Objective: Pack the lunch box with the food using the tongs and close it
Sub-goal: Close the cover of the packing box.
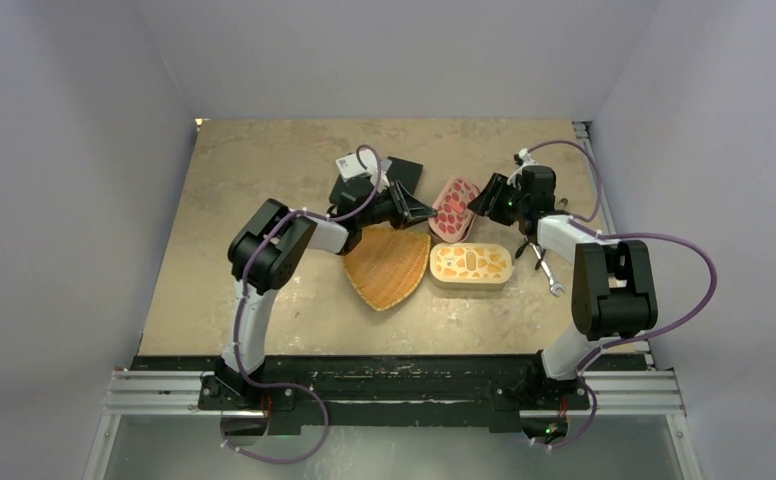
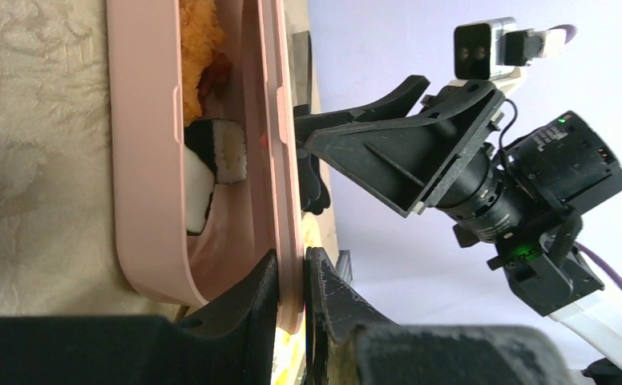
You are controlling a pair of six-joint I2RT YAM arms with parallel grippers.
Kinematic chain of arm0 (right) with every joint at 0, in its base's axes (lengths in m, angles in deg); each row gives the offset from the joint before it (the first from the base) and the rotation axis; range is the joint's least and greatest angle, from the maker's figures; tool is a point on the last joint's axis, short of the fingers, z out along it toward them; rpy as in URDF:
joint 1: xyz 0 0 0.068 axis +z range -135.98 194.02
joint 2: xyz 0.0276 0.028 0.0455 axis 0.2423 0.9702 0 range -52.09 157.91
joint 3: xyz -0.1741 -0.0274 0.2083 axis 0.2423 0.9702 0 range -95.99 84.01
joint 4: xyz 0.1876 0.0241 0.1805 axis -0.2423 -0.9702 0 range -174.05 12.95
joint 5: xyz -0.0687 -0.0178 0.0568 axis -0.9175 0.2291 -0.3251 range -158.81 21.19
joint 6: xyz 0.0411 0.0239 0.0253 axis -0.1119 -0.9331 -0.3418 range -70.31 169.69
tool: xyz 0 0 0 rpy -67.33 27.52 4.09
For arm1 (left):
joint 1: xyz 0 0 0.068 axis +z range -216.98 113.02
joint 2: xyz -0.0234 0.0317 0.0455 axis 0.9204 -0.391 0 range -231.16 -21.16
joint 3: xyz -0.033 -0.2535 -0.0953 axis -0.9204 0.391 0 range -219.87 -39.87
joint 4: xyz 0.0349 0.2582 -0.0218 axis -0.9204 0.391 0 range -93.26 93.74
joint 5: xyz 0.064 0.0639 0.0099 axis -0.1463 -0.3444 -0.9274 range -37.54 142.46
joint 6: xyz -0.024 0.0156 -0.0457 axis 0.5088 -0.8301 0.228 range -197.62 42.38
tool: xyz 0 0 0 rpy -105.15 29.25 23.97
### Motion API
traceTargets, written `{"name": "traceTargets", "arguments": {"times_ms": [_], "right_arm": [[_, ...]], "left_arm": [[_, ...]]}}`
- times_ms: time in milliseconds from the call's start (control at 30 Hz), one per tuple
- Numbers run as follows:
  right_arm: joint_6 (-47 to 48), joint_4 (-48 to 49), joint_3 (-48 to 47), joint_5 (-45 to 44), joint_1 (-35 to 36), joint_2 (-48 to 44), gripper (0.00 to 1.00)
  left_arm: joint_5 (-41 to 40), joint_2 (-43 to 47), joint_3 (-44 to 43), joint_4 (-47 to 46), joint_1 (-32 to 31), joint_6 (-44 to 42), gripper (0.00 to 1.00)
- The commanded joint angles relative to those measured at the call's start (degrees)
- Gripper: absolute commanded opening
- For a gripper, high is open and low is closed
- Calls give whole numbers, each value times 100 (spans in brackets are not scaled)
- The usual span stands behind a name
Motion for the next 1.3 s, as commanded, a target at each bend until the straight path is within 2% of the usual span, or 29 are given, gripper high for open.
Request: {"name": "traceTargets", "arguments": {"times_ms": [0,367,500,833,1000,1267], "right_arm": [[-90,134,67,12,-24,-313,53],[-418,589,312,580,-24,-567,57],[-693,915,539,852,-23,-829,61],[-2115,2378,1439,1611,-25,-1592,67],[-2388,2522,1441,1865,-30,-1661,68],[-3031,3291,1534,2451,-22,-1555,64]], "left_arm": [[-285,512,194,-991,-22,281,0],[-857,900,909,-1841,-50,673,0],[-1038,1067,1051,-1965,-92,736,0],[-1626,1483,1522,-2494,-222,1278,0],[-1732,1611,1583,-2685,-319,1459,0],[-1772,1809,1663,-2707,-438,1484,0]]}}
